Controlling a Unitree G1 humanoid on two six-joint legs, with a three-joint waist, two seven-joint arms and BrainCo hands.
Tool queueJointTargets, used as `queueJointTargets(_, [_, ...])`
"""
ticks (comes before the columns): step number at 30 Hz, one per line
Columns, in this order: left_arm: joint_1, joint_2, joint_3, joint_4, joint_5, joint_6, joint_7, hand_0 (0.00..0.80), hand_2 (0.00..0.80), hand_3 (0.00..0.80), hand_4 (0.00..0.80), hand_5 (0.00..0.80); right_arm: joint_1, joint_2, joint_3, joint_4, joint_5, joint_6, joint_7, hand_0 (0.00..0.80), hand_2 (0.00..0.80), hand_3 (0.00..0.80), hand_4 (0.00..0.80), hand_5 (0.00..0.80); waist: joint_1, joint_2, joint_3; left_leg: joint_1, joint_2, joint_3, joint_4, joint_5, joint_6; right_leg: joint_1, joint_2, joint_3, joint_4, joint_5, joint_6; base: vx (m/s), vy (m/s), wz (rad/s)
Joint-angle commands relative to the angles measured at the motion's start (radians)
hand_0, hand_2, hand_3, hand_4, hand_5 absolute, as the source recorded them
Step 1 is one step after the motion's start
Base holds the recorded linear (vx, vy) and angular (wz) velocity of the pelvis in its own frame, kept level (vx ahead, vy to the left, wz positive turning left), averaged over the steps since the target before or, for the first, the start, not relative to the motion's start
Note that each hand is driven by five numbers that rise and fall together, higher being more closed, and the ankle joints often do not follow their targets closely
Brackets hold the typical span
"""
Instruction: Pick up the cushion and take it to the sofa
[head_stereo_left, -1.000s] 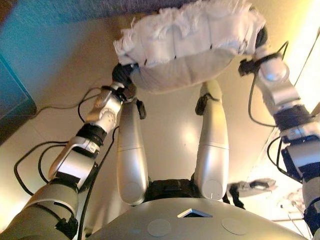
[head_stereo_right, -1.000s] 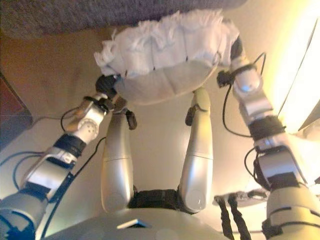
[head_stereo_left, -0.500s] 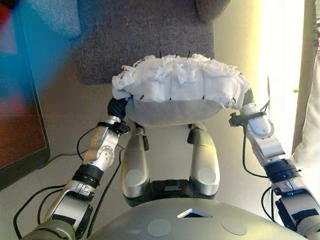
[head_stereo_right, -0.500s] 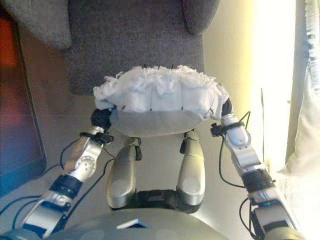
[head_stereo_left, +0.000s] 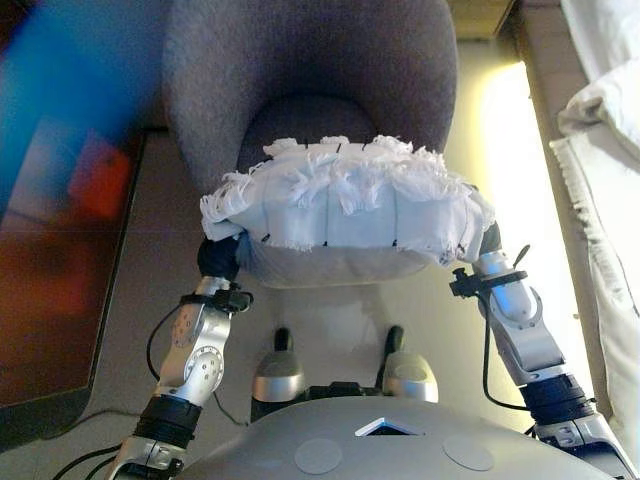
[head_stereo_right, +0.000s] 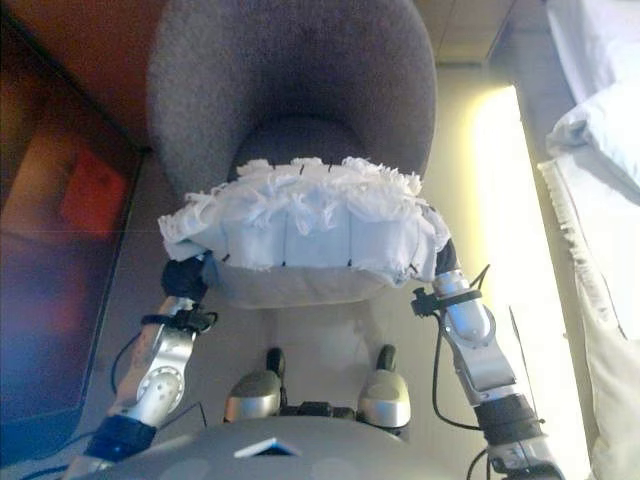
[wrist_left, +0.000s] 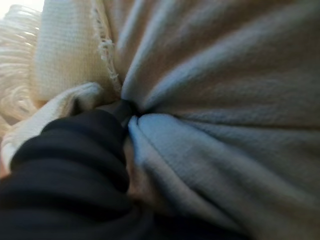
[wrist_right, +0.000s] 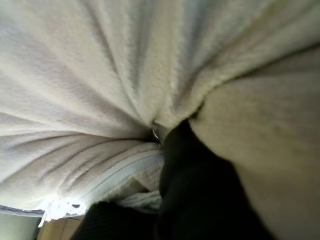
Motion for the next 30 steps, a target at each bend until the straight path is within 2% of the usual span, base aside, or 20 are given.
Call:
queueJointTargets(1, [-0.052, 0.001, -0.037, -0.156, 0.032, -0.042, -0.044, 0.800, 0.800, 0.800, 0.800, 0.800, -0.025, 0.017, 0.051, -0.166, 0.014, -0.069, 0.014, 0.800, 0.800, 0.800, 0.800, 0.800, 0.006, -0.027, -0.070, -0.028, 0.006, 0.018, 0.009, -0.022, 0.040, 0.043, 0.004, -0.046, 0.064, -0.107, -0.018, -0.006, -0.093, 0.01])
queueJointTargets(8, [-0.089, 0.017, -0.040, -0.163, 0.023, -0.039, -0.046, 0.800, 0.800, 0.800, 0.800, 0.800, -0.052, 0.013, 0.072, -0.156, 0.001, -0.078, -0.036, 0.800, 0.800, 0.800, 0.800, 0.800, 0.006, -0.022, -0.072, -0.030, 0.031, 0.010, -0.001, 0.002, 0.025, 0.064, 0.032, -0.051, 0.045, -0.117, -0.033, -0.035, -0.116, 0.01])
queueJointTargets(13, [-0.116, 0.016, -0.038, -0.162, 0.006, -0.046, -0.043, 0.800, 0.800, 0.800, 0.800, 0.800, -0.097, 0.003, 0.083, -0.142, -0.016, -0.077, -0.070, 0.800, 0.800, 0.800, 0.800, 0.800, 0.007, -0.020, -0.058, -0.038, 0.065, 0.006, 0.005, 0.033, -0.001, 0.067, 0.061, -0.033, 0.049, -0.133, -0.057, -0.044, -0.120, 0.02])
queueJointTargets(15, [-0.121, 0.009, -0.034, -0.157, 0.001, -0.058, -0.036, 0.800, 0.800, 0.800, 0.800, 0.800, -0.114, -0.002, 0.089, -0.137, -0.017, -0.075, -0.070, 0.800, 0.800, 0.800, 0.800, 0.800, 0.009, -0.026, -0.044, -0.041, 0.086, 0.008, 0.030, 0.047, -0.013, 0.063, 0.067, -0.020, 0.059, -0.135, -0.068, -0.024, -0.094, 0.01])
queueJointTargets(17, [-0.116, -0.001, -0.022, -0.159, -0.004, -0.072, -0.030, 0.800, 0.800, 0.800, 0.800, 0.800, -0.124, -0.009, 0.096, -0.134, -0.014, -0.075, -0.056, 0.800, 0.800, 0.800, 0.800, 0.800, 0.006, -0.036, -0.028, -0.073, 0.109, 0.004, 0.140, 0.062, -0.015, 0.049, 0.071, -0.007, 0.079, -0.136, -0.083, -0.037, -0.120, -0.05])
queueJointTargets(19, [-0.115, -0.006, -0.014, -0.146, -0.016, -0.077, -0.036, 0.800, 0.800, 0.800, 0.800, 0.800, -0.127, -0.020, 0.106, -0.126, -0.019, -0.082, -0.053, 0.800, 0.800, 0.800, 0.800, 0.800, -0.002, -0.051, -0.006, -0.128, 0.128, 0.049, 0.287, 0.088, -0.006, 0.041, 0.074, -0.009, 0.101, -0.135, -0.103, -0.016, -0.211, -0.12])
queueJointTargets(21, [-0.123, -0.011, -0.015, -0.136, -0.023, -0.062, -0.045, 0.800, 0.800, 0.800, 0.800, 0.800, -0.131, -0.027, 0.107, -0.121, -0.005, -0.078, -0.069, 0.800, 0.800, 0.800, 0.800, 0.800, -0.009, -0.064, 0.010, -0.155, 0.146, 0.104, 0.372, 0.085, 0.003, 0.046, 0.072, -0.025, 0.113, -0.138, -0.112, 0.020, -0.222, -0.05])
queueJointTargets(22, [-0.129, -0.014, -0.019, -0.130, -0.018, -0.058, -0.053, 0.800, 0.800, 0.800, 0.800, 0.800, -0.134, -0.030, 0.106, -0.115, -0.001, -0.082, -0.080, 0.800, 0.800, 0.800, 0.800, 0.800, -0.008, -0.070, 0.017, -0.168, 0.141, 0.112, 0.407, 0.082, 0.004, 0.052, 0.070, -0.033, 0.117, -0.139, -0.117, 0.075, -0.175, 0.10])
queueJointTargets(25, [-0.110, -0.029, -0.020, -0.138, -0.001, -0.077, -0.043, 0.800, 0.800, 0.800, 0.800, 0.800, -0.141, -0.022, 0.112, -0.110, 0.001, -0.080, -0.078, 0.800, 0.800, 0.800, 0.800, 0.800, 0.025, -0.057, 0.035, -0.208, 0.027, 0.017, 0.391, 0.061, 0.023, 0.075, 0.088, 0.007, 0.127, -0.158, -0.111, 0.173, -0.076, -0.01])
queueJointTargets(26, [-0.099, -0.029, -0.015, -0.153, 0.000, -0.079, -0.035, 0.800, 0.800, 0.800, 0.800, 0.800, -0.139, -0.019, 0.114, -0.114, -0.004, -0.078, -0.073, 0.800, 0.800, 0.800, 0.800, 0.800, 0.035, -0.047, 0.038, -0.210, -0.001, 0.001, 0.364, 0.060, 0.029, 0.082, 0.098, 0.019, 0.131, -0.169, -0.110, 0.229, -0.007, -0.39])
queueJointTargets(27, [-0.089, -0.028, -0.011, -0.164, -0.001, -0.084, -0.027, 0.800, 0.800, 0.800, 0.800, 0.800, -0.133, -0.017, 0.118, -0.123, -0.013, -0.074, -0.072, 0.800, 0.800, 0.800, 0.800, 0.800, 0.044, -0.034, 0.039, -0.213, -0.023, -0.006, 0.324, 0.070, 0.032, 0.090, 0.112, 0.030, 0.133, -0.180, -0.110, 0.242, 0.025, -0.66])
queueJointTargets(30, [-0.090, -0.029, -0.021, -0.162, -0.008, -0.099, -0.010, 0.800, 0.800, 0.800, 0.800, 0.800, -0.122, -0.010, 0.134, -0.137, -0.041, -0.067, -0.085, 0.800, 0.800, 0.800, 0.800, 0.800, 0.068, -0.007, 0.038, -0.245, -0.049, 0.020, 0.205, 0.121, 0.033, 0.135, 0.144, 0.048, 0.140, -0.225, -0.112, 0.326, 0.036, -0.49])
